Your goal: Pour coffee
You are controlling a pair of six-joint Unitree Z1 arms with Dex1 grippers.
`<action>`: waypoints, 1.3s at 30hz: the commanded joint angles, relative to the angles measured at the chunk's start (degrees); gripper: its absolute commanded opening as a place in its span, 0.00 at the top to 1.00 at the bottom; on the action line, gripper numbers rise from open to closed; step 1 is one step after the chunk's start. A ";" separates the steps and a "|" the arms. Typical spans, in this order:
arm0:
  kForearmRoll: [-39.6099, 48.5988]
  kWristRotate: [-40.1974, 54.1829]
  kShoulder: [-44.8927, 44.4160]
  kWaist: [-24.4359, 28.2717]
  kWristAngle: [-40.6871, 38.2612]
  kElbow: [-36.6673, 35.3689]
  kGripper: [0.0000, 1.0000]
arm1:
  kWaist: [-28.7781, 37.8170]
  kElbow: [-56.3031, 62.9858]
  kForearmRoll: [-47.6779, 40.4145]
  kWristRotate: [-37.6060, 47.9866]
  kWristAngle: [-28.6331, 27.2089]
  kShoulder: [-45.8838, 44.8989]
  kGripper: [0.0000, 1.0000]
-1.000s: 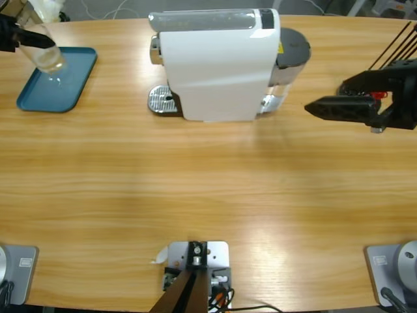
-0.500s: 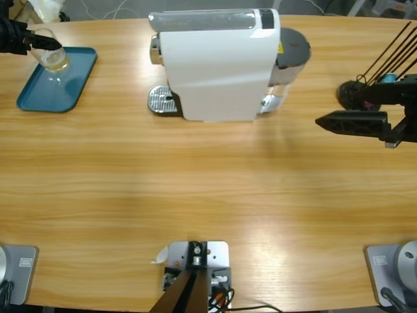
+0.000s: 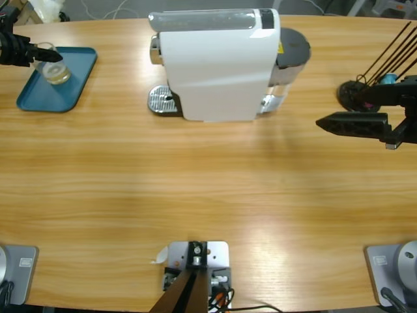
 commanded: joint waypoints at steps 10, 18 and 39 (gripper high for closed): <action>-4.90 0.48 -9.88 0.16 -1.70 7.09 0.01 | -0.97 -1.39 0.59 0.60 -1.10 -1.16 0.00; 13.15 -0.40 -29.08 -2.39 -1.68 3.47 0.01 | -0.88 -0.28 1.14 0.51 -1.84 -5.51 0.00; 39.29 -5.67 -49.47 -30.78 -17.75 7.60 0.00 | -0.80 2.93 3.56 -6.43 -1.68 -10.52 0.00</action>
